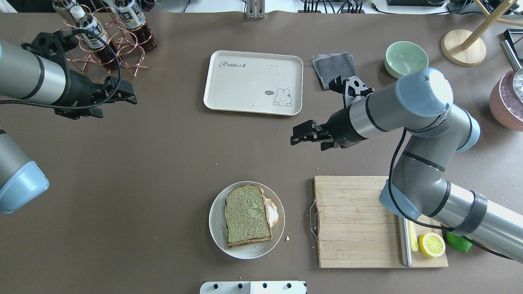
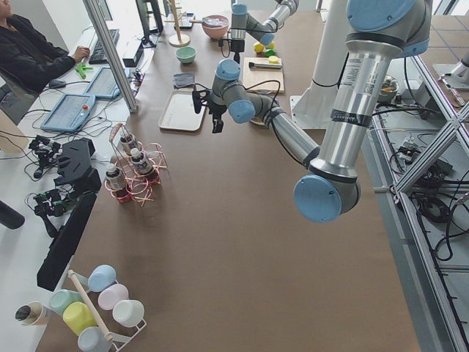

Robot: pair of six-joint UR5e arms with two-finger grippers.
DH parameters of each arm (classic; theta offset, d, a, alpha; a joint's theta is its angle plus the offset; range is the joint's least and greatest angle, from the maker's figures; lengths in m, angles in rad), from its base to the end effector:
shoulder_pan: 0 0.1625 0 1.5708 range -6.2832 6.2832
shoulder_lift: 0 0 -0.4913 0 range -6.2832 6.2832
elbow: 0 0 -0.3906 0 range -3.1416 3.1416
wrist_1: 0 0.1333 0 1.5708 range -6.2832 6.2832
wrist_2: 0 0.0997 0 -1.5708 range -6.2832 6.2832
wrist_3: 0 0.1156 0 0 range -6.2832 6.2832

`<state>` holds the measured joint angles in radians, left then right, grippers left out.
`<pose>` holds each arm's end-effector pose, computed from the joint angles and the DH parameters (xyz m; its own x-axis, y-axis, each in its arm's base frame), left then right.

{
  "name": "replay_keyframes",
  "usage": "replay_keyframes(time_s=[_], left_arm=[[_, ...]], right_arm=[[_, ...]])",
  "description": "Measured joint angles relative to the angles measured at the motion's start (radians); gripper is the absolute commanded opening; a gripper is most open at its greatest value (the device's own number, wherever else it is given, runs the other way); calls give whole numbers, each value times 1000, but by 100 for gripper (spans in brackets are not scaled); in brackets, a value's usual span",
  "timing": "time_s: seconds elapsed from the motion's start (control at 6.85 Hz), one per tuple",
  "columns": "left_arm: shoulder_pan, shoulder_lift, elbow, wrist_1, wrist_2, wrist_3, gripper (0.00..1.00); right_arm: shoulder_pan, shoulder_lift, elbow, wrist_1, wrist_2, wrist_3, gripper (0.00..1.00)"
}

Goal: Make sandwich and place on tray
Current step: 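Release the bread and raise the right gripper while the left arm approaches the plate, then grasp the rim of the white plate with the left gripper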

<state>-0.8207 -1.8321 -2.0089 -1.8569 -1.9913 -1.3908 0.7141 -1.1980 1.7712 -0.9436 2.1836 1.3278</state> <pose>0.3248 -0.4749 0.3609 0.4486 -0.2417 -0.8605 0.3615 0.9296 -0.0726 -0.4333 -0.4640 0.3495 0.2969 -0.0031 0.9549 -0.0609 0.9979 0.0222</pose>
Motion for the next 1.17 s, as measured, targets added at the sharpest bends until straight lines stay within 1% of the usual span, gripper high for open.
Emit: replay_keyframes(time_s=[0.29, 0.44, 0.58, 0.73, 0.88, 1.02, 1.17], left_arm=[[175, -27, -22, -1, 143, -136, 97], [284, -35, -36, 0, 237, -201, 97], [387, -44, -41, 1, 329, -246, 96], [469, -51, -37, 2, 404, -275, 91], [522, -54, -22, 1, 448, -292, 79], [551, -54, -1, -3, 470, -299, 70], [581, -54, 18, -4, 498, -308, 64]], right_arm=[[166, -89, -6, -2, 131, -115, 99], [228, -127, -8, -2, 170, -156, 99], [270, -158, -8, 0, 191, -177, 99], [295, -181, -8, 2, 200, -192, 99], [308, -195, -8, 4, 203, -201, 99], [313, -205, -7, 6, 203, -204, 99], [314, -213, -5, 8, 202, -205, 99]])
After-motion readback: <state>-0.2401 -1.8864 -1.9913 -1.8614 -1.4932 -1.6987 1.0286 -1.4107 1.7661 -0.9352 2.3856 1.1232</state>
